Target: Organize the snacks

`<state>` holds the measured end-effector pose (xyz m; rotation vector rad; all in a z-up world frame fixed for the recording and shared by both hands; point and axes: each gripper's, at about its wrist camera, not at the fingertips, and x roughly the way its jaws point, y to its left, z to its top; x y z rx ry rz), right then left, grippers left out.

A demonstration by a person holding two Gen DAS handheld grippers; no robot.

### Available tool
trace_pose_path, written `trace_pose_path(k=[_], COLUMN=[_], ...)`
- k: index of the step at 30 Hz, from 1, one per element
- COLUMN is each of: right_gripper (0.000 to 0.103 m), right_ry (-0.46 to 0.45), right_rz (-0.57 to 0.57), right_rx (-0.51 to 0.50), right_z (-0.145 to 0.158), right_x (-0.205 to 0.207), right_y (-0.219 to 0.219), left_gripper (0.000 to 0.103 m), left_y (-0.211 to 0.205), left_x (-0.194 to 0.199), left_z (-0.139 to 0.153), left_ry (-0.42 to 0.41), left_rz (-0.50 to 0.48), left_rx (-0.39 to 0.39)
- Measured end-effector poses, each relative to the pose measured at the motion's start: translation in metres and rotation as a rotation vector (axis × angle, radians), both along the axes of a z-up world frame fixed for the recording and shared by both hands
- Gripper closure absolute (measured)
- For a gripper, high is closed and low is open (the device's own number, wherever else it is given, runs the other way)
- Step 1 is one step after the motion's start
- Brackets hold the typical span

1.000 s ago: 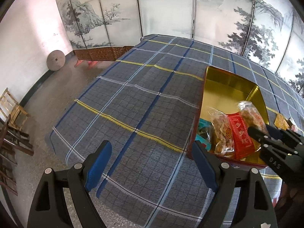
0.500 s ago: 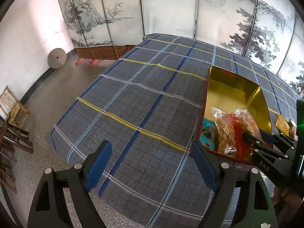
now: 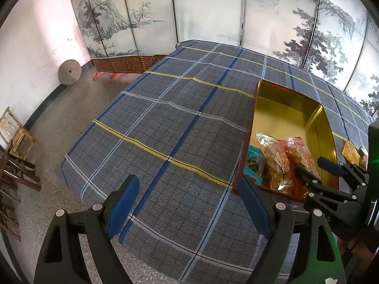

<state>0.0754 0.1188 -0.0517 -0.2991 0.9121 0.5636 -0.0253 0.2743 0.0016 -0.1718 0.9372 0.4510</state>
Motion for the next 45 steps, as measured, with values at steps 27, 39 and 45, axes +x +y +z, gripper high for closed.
trace_pose_path(k=[27,39,45], right_gripper=[0.045,0.045,0.045], right_ry=[-0.046,-0.087,-0.031], right_rz=[-0.148,-0.379,-0.445], right_rx=[0.110,0.009,0.004], right_z=[0.043,0.037,0.020], right_x=[0.003,0.017,0.015], right_y=[-0.101,-0.240,-0.295], left_gripper=[0.020,0.020,0.020], left_y=[-0.054,-0.097,-0.123], left_x=[0.014,0.031,0.042], left_z=[0.014,0.014,0.014], left_ry=[-0.025,-0.021,-0.015], left_rz=[-0.107,-0.210,-0.261], left_rx=[0.007,0.009,0.015])
